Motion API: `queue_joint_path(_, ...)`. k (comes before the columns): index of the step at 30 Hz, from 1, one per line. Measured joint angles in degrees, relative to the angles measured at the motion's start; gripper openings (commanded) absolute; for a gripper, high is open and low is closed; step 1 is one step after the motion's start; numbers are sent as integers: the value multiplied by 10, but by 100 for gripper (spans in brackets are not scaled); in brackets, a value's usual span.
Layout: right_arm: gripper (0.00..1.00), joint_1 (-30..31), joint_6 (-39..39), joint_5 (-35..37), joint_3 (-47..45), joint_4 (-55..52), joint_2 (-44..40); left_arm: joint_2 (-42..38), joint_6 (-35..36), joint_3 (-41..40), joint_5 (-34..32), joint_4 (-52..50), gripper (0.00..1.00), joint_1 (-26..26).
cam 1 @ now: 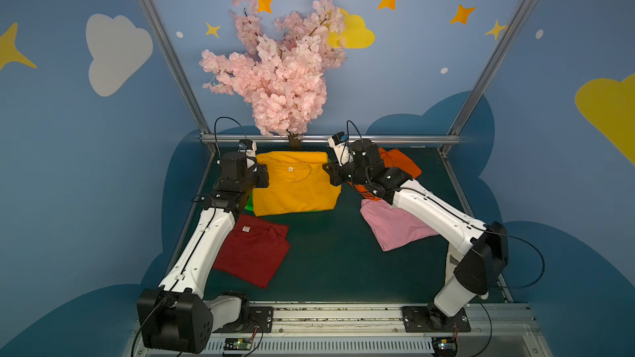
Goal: Put the folded t-shirts into the basket
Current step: Place the T-shirt in the bin.
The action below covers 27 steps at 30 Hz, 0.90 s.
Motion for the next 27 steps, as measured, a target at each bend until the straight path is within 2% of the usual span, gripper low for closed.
queue_joint_path(10, 0, 0, -13, 13, 99, 0, 120, 105, 10, 47, 12, 13, 3, 30)
queue_joint_path(17, 0, -6, -24, 23, 148, 1, 196, 174, 24, 70, 12, 16, 10, 35)
queue_joint_path(27, 0, -11, -28, 38, 207, -3, 294, 269, 39, 94, 10, 16, 15, 35)
